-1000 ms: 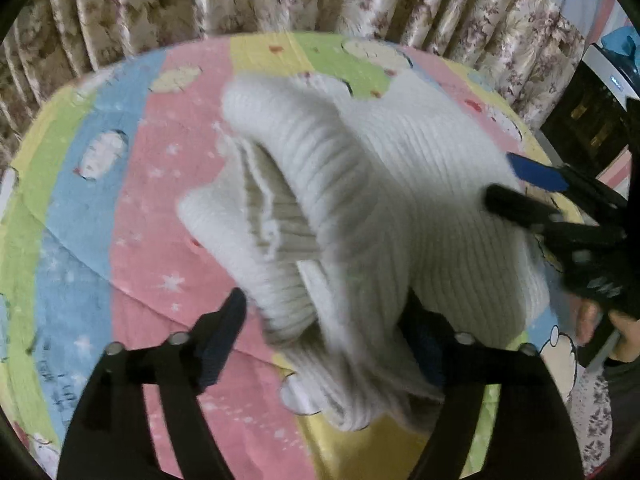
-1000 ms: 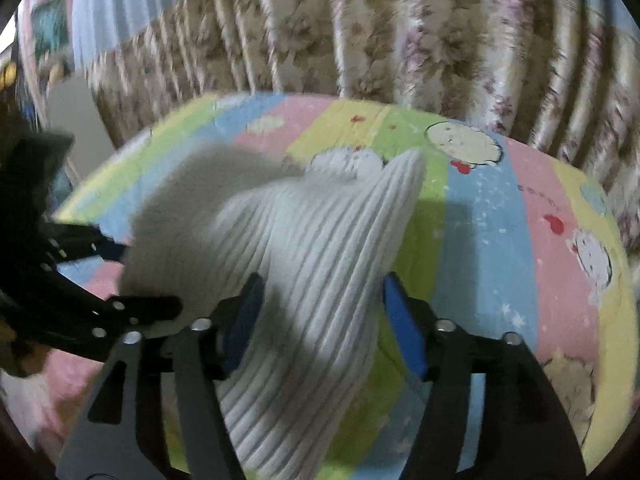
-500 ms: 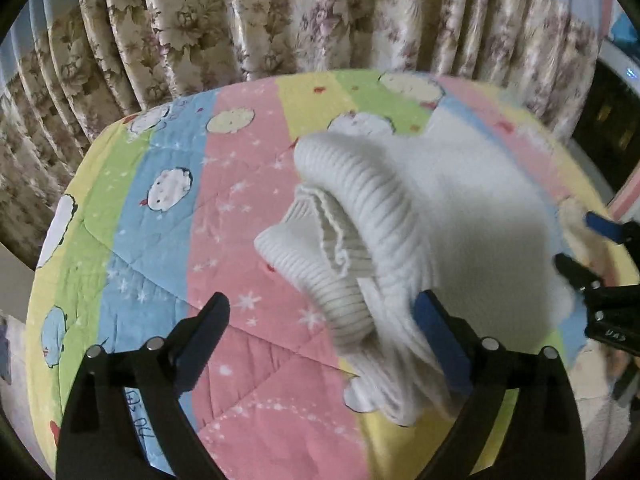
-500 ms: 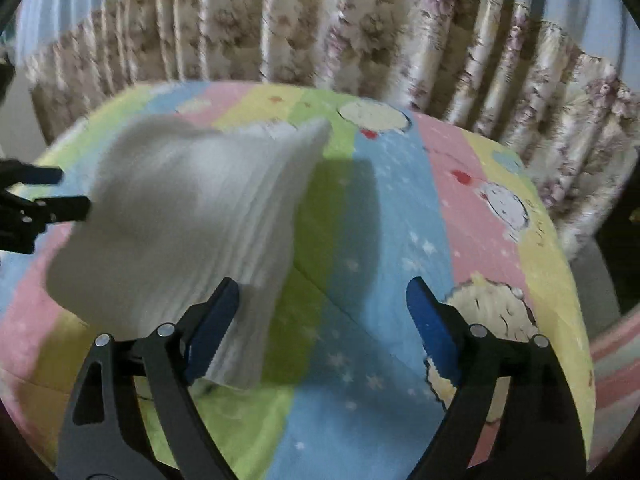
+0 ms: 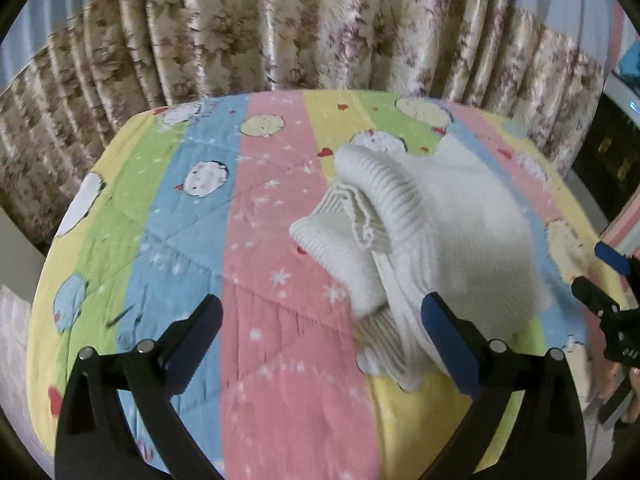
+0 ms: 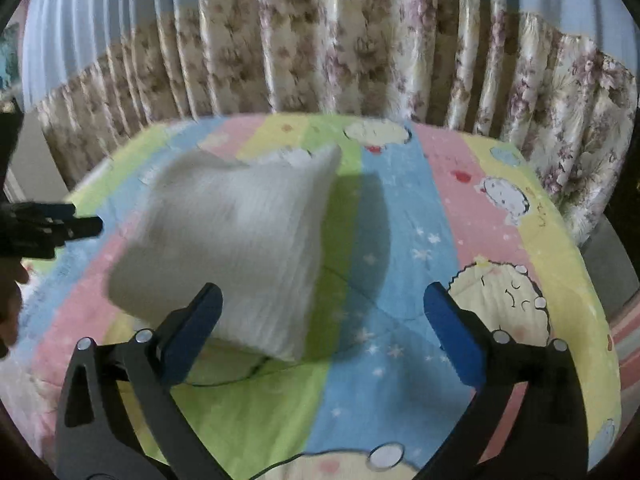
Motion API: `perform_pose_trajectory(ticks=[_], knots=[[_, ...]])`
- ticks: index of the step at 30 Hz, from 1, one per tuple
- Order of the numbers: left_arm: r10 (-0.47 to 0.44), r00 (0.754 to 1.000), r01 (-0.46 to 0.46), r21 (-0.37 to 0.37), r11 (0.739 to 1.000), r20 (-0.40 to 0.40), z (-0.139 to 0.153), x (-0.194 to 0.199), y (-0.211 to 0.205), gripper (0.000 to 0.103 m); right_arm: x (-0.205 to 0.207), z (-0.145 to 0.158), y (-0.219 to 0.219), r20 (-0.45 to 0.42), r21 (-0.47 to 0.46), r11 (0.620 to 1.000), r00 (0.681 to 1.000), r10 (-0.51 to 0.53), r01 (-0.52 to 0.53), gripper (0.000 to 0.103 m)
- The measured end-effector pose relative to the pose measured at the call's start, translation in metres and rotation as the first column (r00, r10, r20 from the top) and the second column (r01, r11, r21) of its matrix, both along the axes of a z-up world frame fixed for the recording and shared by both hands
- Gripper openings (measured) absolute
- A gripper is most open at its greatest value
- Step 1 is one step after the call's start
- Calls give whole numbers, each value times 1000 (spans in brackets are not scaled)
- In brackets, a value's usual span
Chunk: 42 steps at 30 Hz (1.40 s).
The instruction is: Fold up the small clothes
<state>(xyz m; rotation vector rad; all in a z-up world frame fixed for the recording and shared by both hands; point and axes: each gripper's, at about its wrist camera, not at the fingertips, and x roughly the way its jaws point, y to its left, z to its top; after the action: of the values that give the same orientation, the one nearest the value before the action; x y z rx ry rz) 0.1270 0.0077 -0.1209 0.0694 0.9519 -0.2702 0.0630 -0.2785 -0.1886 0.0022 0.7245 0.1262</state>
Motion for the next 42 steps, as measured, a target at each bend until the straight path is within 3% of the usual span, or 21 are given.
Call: perform_pose_trajectory(ticks=[7, 17, 23, 29, 42], knots=[[104, 989, -112, 71, 991, 105, 39, -64, 5, 101, -37, 32, 27, -2, 34, 999, 1000, 2, -2, 100], [68, 998, -68, -13, 998, 17, 51, -134, 9, 101, -79, 52, 53, -18, 19, 995, 996, -93, 93, 100], [115, 981, -119, 13, 993, 154, 85, -164, 10, 101, -99, 70, 61, 12, -1, 990, 990, -141, 141, 100], [151, 968, -159, 22, 987, 202, 110, -183, 11, 101, -121, 89, 66, 42, -5, 988, 987, -155, 155, 100], [151, 926, -175, 38, 984, 346, 146, -198, 5, 101, -160, 135, 67, 215, -33, 974, 953, -212, 224, 100]])
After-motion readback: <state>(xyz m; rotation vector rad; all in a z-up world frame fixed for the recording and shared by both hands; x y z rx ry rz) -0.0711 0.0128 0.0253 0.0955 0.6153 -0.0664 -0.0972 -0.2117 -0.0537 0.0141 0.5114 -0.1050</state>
